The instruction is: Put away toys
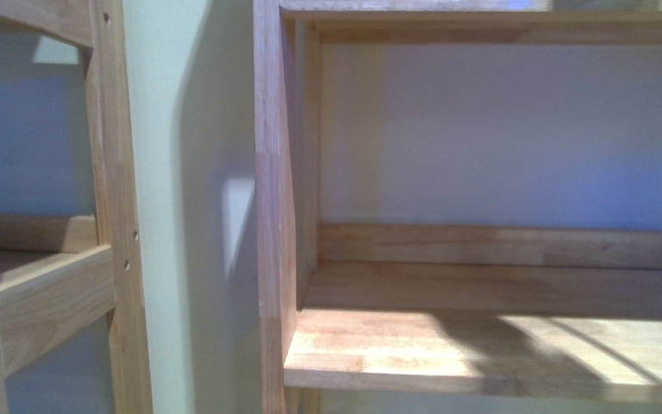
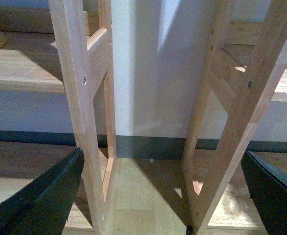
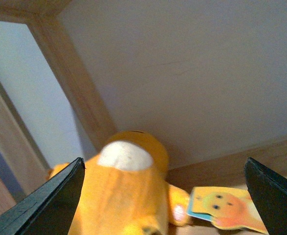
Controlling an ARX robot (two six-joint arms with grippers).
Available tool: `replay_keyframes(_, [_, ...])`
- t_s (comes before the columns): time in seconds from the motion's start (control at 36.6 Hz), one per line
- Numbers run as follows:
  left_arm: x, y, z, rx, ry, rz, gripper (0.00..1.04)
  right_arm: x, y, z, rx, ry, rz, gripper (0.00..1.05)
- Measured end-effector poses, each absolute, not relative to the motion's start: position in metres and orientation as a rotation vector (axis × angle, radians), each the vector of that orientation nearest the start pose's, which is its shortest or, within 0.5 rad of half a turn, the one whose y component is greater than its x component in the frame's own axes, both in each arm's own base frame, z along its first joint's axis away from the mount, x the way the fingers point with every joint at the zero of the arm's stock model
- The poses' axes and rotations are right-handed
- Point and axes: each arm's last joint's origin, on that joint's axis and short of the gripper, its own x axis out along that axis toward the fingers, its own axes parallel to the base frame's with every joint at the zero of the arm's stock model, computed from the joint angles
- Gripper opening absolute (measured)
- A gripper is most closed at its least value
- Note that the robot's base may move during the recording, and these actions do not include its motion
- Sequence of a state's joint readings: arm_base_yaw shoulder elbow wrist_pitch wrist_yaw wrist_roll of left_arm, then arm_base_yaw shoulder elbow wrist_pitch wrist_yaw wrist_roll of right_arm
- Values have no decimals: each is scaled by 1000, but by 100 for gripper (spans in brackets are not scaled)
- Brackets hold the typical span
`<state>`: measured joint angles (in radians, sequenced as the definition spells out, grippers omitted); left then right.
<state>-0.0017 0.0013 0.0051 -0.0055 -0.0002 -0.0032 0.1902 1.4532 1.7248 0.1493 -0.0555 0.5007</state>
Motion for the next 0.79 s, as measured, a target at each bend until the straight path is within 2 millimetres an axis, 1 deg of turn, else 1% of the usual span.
replay_keyframes(0.05, [97, 0, 165, -3, 2, -2, 99, 276, 52, 516, 439, -388, 277, 98])
replay_keyframes(0.16, [97, 0, 165, -3, 2, -2, 99, 256, 47, 500, 342, -430, 223, 98])
replay_keyframes(0.25, [97, 0, 165, -3, 2, -2, 99, 237, 43, 484, 280, -454, 188, 98])
replay_keyframes(0.33, [97, 0, 165, -3, 2, -2, 99, 216, 39, 460, 220, -463, 154, 98])
replay_keyframes(0.35, [97, 0, 165, -3, 2, -2, 99, 208, 38, 448, 201, -459, 146, 98])
replay_keyframes(0.46, [97, 0, 165, -3, 2, -2, 99, 187, 39, 409, 152, -418, 140, 98])
replay_keyframes(0.49, [97, 0, 165, -3, 2, -2, 99, 182, 40, 399, 139, -402, 150, 98])
replay_keyframes(0.55, [97, 0, 165, -3, 2, -2, 99, 174, 40, 384, 131, -382, 164, 98])
replay_keyframes(0.66, [97, 0, 165, -3, 2, -2, 99, 149, 44, 343, 106, -336, 208, 98])
replay_keyframes(0.76, [97, 0, 165, -3, 2, -2, 99, 133, 45, 317, 96, -311, 210, 98])
replay_keyframes(0.79, [97, 0, 165, -3, 2, -2, 99, 125, 45, 306, 91, -308, 200, 98])
